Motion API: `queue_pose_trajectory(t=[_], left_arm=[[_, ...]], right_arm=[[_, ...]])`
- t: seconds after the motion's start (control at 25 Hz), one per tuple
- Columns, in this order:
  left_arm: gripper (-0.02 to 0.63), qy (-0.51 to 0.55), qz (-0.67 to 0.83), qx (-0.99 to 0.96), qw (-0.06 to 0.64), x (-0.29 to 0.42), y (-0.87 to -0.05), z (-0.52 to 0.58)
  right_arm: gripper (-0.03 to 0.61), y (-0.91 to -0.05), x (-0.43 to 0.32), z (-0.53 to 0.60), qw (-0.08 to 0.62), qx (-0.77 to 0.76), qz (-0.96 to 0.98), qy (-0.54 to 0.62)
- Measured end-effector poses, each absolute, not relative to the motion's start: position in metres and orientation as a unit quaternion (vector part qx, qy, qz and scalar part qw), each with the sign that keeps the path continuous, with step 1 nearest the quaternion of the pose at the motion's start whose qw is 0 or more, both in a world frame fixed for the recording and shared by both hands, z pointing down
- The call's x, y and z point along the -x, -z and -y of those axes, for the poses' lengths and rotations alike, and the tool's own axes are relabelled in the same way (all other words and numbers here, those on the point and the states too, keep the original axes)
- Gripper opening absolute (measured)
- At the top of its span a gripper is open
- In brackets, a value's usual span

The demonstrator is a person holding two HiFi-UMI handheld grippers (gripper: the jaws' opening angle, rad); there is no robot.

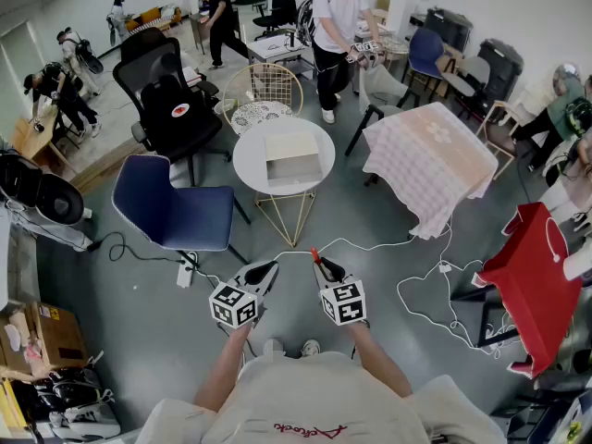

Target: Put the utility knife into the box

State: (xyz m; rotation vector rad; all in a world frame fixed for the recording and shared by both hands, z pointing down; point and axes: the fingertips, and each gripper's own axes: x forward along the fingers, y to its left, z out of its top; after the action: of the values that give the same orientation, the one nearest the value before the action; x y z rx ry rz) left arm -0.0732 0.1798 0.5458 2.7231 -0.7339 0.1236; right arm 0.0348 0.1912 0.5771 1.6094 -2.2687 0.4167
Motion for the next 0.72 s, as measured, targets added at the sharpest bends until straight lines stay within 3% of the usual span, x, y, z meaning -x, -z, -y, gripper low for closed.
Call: queue_pose_trajectory(t=[0.72], left_arm=[[0.011,-0.05,0.265,-0.95,0.16,0.047,-0.551,-0.179]], right_arm=[[0.08,-0.581,-0.059,-0.187,0.149,-0.553,0.806,-0.152]])
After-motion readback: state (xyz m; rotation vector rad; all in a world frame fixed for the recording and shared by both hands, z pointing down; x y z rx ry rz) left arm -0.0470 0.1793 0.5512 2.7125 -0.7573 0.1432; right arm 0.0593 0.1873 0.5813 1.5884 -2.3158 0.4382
